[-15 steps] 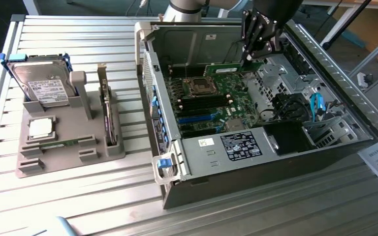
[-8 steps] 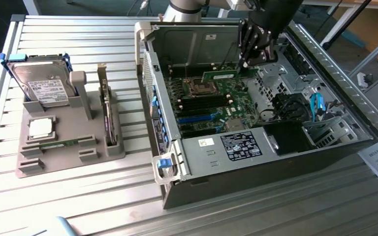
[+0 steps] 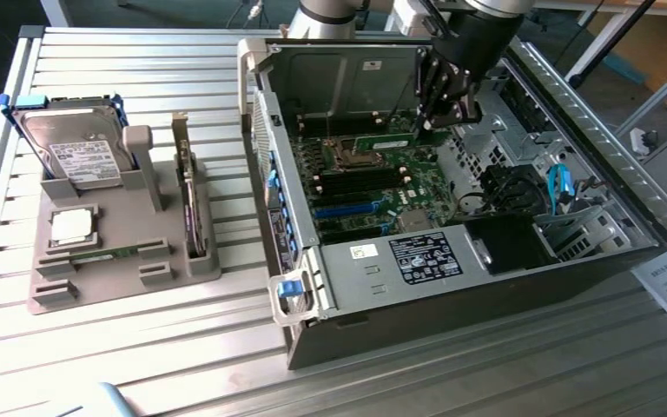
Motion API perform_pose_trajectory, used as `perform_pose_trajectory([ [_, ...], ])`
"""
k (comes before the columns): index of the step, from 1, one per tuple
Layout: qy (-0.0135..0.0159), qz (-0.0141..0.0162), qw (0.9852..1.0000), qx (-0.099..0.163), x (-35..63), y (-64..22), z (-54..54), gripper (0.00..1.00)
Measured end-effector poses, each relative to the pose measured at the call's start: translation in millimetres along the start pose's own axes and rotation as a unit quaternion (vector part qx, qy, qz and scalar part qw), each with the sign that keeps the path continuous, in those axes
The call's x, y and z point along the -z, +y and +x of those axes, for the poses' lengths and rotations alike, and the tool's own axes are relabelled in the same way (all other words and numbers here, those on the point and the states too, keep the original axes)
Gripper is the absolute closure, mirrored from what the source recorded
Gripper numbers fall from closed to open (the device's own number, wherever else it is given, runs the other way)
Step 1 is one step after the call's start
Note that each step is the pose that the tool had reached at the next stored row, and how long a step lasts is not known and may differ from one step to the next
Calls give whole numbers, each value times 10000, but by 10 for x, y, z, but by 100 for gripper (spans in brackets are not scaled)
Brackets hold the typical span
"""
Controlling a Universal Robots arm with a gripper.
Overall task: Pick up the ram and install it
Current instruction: 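Insert the ram into the slot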
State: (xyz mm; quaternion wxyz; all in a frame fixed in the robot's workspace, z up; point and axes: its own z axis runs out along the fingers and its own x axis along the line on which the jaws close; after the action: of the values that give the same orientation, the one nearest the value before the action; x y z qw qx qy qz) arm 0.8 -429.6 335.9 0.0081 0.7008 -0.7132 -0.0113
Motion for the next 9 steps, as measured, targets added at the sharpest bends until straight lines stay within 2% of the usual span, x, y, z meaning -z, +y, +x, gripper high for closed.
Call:
perform_pose_trajectory([
  [4, -1, 0, 10000, -3, -70, -2, 0, 88],
  [9, 8, 0, 10000, -28, -242, -7, -1, 88],
])
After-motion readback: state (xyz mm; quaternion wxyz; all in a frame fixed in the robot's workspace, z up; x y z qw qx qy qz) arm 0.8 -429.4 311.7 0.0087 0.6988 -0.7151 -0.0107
